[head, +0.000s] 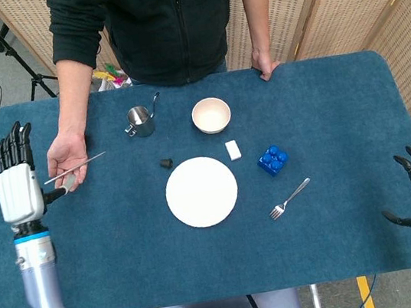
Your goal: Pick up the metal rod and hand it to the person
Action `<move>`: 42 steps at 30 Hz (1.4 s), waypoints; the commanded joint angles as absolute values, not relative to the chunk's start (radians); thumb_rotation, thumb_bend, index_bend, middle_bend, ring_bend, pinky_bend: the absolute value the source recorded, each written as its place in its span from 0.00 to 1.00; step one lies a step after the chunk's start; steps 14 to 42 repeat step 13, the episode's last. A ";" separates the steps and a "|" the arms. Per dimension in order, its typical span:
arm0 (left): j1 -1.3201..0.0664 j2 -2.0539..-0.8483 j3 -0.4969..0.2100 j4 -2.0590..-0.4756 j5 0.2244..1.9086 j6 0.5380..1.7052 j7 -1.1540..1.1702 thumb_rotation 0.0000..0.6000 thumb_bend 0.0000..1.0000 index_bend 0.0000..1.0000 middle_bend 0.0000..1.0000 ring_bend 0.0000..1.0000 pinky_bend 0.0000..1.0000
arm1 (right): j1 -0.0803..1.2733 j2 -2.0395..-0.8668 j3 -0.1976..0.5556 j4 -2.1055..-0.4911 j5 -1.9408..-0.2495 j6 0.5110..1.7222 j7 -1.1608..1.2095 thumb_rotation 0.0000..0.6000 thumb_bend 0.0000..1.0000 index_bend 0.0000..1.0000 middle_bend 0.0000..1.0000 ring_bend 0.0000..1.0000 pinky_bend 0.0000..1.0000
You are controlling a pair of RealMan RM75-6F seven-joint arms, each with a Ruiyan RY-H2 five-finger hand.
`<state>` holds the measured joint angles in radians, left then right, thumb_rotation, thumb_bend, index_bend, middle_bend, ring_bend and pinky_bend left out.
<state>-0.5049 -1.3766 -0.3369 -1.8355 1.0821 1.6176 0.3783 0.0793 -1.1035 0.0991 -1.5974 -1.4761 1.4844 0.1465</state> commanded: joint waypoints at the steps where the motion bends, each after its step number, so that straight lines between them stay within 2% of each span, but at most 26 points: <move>1: -0.356 -1.241 -0.194 -1.792 1.216 1.605 0.156 1.00 0.00 0.00 0.00 0.00 0.00 | 0.077 -1.103 0.096 -1.603 -1.485 1.492 0.143 1.00 0.00 0.09 0.00 0.00 0.00; 8: -0.238 -1.128 -0.042 -1.686 1.370 1.545 -0.147 1.00 0.00 0.00 0.00 0.00 0.00 | 0.073 -1.104 0.090 -1.610 -1.501 1.503 0.135 1.00 0.00 0.09 0.00 0.00 0.00; 13: -0.191 -1.139 -0.010 -1.609 1.429 1.563 -0.263 1.00 0.00 0.00 0.00 0.00 0.00 | 0.070 -1.103 0.086 -1.615 -1.511 1.513 0.133 1.00 0.00 0.09 0.00 0.00 0.00; 42: -0.191 -1.139 -0.010 -1.609 1.429 1.563 -0.263 1.00 0.00 0.00 0.00 0.00 0.00 | 0.070 -1.103 0.086 -1.615 -1.511 1.513 0.133 1.00 0.00 0.09 0.00 0.00 0.00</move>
